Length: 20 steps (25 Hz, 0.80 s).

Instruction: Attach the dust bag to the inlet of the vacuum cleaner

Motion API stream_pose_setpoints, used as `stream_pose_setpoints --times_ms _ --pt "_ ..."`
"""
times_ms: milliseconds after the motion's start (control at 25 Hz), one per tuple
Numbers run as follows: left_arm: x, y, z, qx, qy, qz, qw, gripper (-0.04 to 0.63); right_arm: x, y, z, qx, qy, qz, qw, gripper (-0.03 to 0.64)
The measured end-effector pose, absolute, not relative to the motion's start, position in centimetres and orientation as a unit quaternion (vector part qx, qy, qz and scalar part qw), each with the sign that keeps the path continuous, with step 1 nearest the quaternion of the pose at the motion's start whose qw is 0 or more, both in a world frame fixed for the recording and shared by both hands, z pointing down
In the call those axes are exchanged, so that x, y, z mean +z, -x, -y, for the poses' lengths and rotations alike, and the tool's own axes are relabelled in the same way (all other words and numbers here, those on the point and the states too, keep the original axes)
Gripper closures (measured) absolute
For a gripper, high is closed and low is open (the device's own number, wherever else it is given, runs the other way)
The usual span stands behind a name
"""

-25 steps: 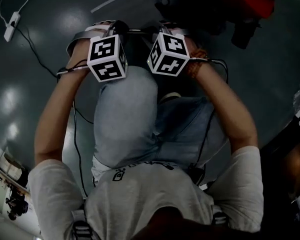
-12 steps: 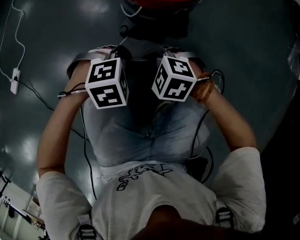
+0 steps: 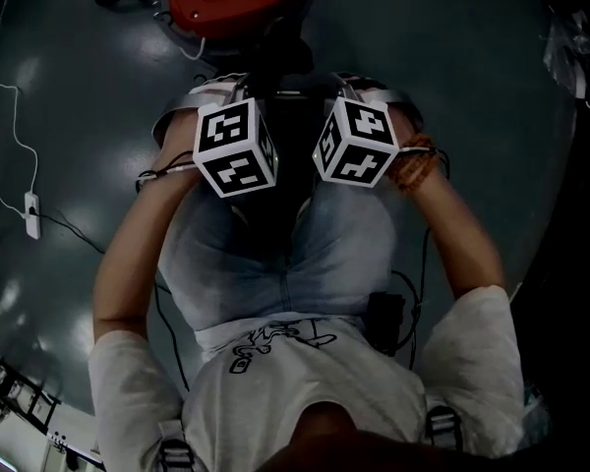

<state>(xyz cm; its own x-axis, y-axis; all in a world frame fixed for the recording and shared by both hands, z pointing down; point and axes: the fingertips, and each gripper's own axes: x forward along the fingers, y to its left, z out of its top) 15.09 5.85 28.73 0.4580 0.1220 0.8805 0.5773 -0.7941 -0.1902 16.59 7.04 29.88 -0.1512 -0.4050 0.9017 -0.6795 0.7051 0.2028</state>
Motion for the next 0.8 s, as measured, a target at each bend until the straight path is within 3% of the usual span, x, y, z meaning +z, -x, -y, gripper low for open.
stream_pose_setpoints --times_ms 240,680,800 --pt "29.8 -18.5 -4.0 -0.477 0.83 0.157 0.244 0.558 30.8 -20.3 -5.0 0.113 -0.386 0.731 0.551 0.58" --pt "30.8 -18.4 -3.2 -0.479 0.835 0.127 0.239 0.563 31.7 -20.5 -3.7 0.064 -0.356 0.732 0.577 0.58" --pt "30.5 -18.3 -2.9 -0.499 0.813 0.14 0.266 0.561 31.6 -20.4 -3.6 0.087 -0.37 0.749 0.543 0.58"
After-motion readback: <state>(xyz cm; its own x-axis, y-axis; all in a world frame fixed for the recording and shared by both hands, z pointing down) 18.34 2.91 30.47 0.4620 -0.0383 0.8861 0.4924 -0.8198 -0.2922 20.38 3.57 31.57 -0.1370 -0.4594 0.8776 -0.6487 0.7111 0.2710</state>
